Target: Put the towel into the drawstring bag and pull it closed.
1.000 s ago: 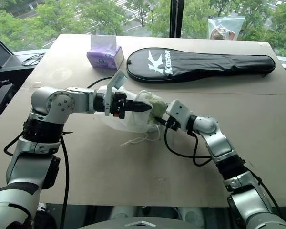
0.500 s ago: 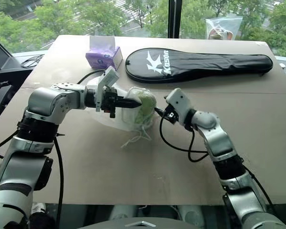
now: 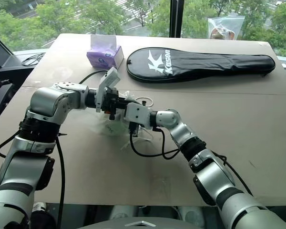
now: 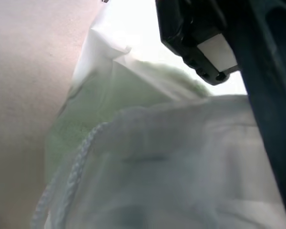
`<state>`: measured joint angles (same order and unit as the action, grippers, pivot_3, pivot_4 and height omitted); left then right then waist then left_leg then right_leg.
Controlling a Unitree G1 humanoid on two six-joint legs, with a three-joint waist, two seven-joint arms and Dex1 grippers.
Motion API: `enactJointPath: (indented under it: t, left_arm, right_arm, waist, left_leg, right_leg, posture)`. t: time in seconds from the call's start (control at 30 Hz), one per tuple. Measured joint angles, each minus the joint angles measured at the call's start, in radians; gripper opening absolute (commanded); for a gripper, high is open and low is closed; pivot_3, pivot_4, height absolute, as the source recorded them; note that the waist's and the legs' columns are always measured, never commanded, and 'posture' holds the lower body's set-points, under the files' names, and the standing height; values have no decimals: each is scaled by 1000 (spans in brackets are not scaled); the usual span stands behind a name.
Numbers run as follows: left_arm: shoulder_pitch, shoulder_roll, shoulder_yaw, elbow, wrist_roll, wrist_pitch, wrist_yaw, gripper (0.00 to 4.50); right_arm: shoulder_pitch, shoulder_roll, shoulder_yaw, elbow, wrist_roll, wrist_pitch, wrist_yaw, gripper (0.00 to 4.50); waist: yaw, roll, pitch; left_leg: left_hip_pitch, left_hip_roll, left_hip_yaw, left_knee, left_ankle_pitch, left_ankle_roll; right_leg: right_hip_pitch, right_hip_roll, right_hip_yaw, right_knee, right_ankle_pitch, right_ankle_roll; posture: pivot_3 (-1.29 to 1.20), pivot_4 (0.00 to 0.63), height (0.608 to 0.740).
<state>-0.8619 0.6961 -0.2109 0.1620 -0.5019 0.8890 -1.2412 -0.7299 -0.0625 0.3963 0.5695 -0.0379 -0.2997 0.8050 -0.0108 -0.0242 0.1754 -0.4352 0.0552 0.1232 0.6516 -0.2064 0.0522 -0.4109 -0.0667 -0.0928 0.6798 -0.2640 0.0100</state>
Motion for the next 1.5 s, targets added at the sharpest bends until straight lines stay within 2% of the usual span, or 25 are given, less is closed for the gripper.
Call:
enactJointPath:
  t: [0.1, 0.13, 0.17, 0.27, 0.33, 0.47, 0.53, 0.63, 0.7, 0.77, 0.83, 0.97, 1.0, 1.03, 1.1, 1.13, 1.23, 1.27, 1.4, 1.5]
  left_arm:
    - [-4, 8, 1, 24, 19, -72, -49, 0]
    - [-9, 15, 1, 49, 38, -109, -68, 0]
    - [-13, 18, -1, 63, 52, -135, -79, 0]
    - [-54, 10, -30, 133, 121, -291, -137, 0]
    - [-118, 2, -74, 244, 220, -525, -204, 0]
    - [-214, -65, -105, 398, 294, -770, -292, 0]
    - [-264, -77, -129, 418, 271, -790, -337, 0]
    - [-341, -17, -221, 401, 105, -645, -362, 0]
    - [-377, -6, -238, 475, 119, -655, -367, 0]
    - [-397, -19, -269, 649, 273, -837, -315, 0]
    - [-378, -29, -269, 783, 369, -933, -263, 0]
    - [-370, -48, -253, 849, 486, -1124, -110, 0]
    - [-365, -50, -236, 853, 511, -1163, -52, 262]
    - [-361, -52, -223, 853, 520, -1178, -21, 602]
    - [-324, -53, -181, 842, 524, -1193, 15, 1335]
    - [-299, -53, -166, 830, 521, -1193, 23, 1759]
    - [-193, -74, -67, 701, 429, -1091, 5, 3137]
    - [-160, -76, -36, 628, 387, -1019, -8, 3442]
    - [-54, -57, 43, 335, 279, -754, -11, 3442]
    - [33, -69, 67, 138, 225, -588, 41, 3442]
  right_arm:
    - [123, -117, -104, -161, 29, 110, -49, 1029]
    - [170, -163, -148, -237, 46, 171, -61, 1433]
    - [194, -190, -170, -284, 51, 208, -65, 2135]
    - [301, -269, -230, -498, 84, 365, -76, 3134]
    - [401, -299, -270, -712, 142, 554, -101, 3134]
    - [448, -321, -307, -847, 143, 701, -178, 3134]
    - [456, -307, -306, -877, 141, 736, -210, 3134]
    - [467, -299, -294, -896, 140, 765, -238, 3134]
    - [470, -298, -295, -899, 139, 776, -249, 3134]
    - [467, -299, -290, -901, 133, 779, -263, 3134]
    - [467, -301, -287, -899, 123, 791, -277, 3134]
    - [428, -288, -260, -867, 124, 830, -285, 3134]
    - [419, -290, -249, -867, 132, 845, -271, 3162]
    - [415, -295, -244, -867, 138, 851, -261, 3408]
    - [411, -306, -240, -873, 157, 877, -241, 3969]
    - [411, -312, -241, -879, 168, 888, -235, 4420]
    - [412, -319, -249, -923, 213, 930, -216, 4500]
    - [411, -307, -255, -935, 227, 947, -223, 4500]
    - [407, -246, -278, -962, 306, 1039, -246, 4500]
    - [409, -241, -279, -975, 343, 1088, -255, 4500]
  waist:
    - [3, 0, 0]
    - [2, 0, 0]
    - [0, 0, 0]
    - [-3, 0, 0]
    - [-2, 1, 0]
    - [-1, 1, 0]
    - [0, 1, 1]
    - [-8, 1, 1]
    - [-7, 1, 0]
    - [-6, 2, 0]
    - [-6, 1, 1]
    - [3, 0, 1]
    - [3, 0, 1]
    - [3, 0, 1]
    - [0, 0, 1]
    - [-1, 0, 1]
    - [-2, 0, 1]
    - [-3, 0, 1]
    - [-6, 0, 1]
    - [-2, 0, 0]
  left_leg:
    - [-1, -1, 0, 1, 0, 0]
    - [-1, -1, 0, 1, 0, 0]
    - [-1, -1, 0, 1, 0, 0]
    - [0, 1, 0, 0, 0, 0]
    - [0, 1, 0, -1, 0, 0]
    - [0, 0, 2, 0, 0, 0]
    - [-1, 0, 2, 1, 0, 1]
    - [-1, 1, 3, 1, 0, 1]
    - [1, 1, 3, 0, 0, 1]
    - [3, 0, 4, 0, 0, 1]
    - [0, 2, 4, 1, 0, 1]
    - [-3, 1, 4, 2, -1, 2]
    - [-4, 1, 4, 2, -1, 3]
    - [-4, 0, 4, 2, -2, 3]
    - [-4, 0, 4, 2, -2, 3]
    - [-4, 0, 4, 2, -2, 3]
    - [-4, 1, 3, 2, -2, 3]
    - [-4, 1, 3, 2, -2, 3]
    - [-3, 1, 3, 3, -2, 3]
    - [-2, 1, 2, 3, -2, 3]
  right_leg:
    - [0, -4, -1, 0, 0, 0]
    - [0, -4, 0, 0, 0, 0]
    - [0, -3, -1, 0, 0, 0]
    - [-1, -1, 0, 0, 0, 0]
    - [0, 0, 0, 0, -1, -1]
    - [-1, 2, 0, 0, -1, -1]
    - [-2, 3, 1, -1, -1, 0]
    - [-3, 3, 4, 0, -1, 0]
    - [-2, 4, 3, 1, -2, 1]
    - [-1, 6, 3, 1, -3, 3]
    - [-4, 6, 4, 1, -2, 2]
    - [-5, 3, 3, 0, -1, 0]
    - [-5, 3, 3, 0, -1, 0]
    - [-5, 2, 3, 0, -1, 0]
    - [-5, 2, 3, 0, -1, 0]
    - [-5, 3, 3, 0, -1, 0]
    - [-5, 3, 2, 0, -1, 0]
    - [-5, 3, 2, 0, -1, 0]
    - [-4, 3, 3, 1, 0, 0]
    - [-2, 2, 2, 1, 0, 0]
  posture:
    - [0, 150, 740]
    - [0, 150, 740]
    - [0, 150, 740]
    - [0, 150, 740]
    - [0, 150, 740]
    - [0, 150, 740]
    - [0, 150, 740]
    - [0, 150, 740]
    - [0, 150, 740]
    - [0, 150, 740]
    - [0, 150, 740]
    - [0, 150, 740]
    - [0, 150, 740]
    - [0, 150, 740]
    - [0, 150, 740]
    - [0, 150, 740]
    - [0, 150, 740]
    - [0, 150, 740]
    - [0, 150, 740]
    - [0, 150, 740]
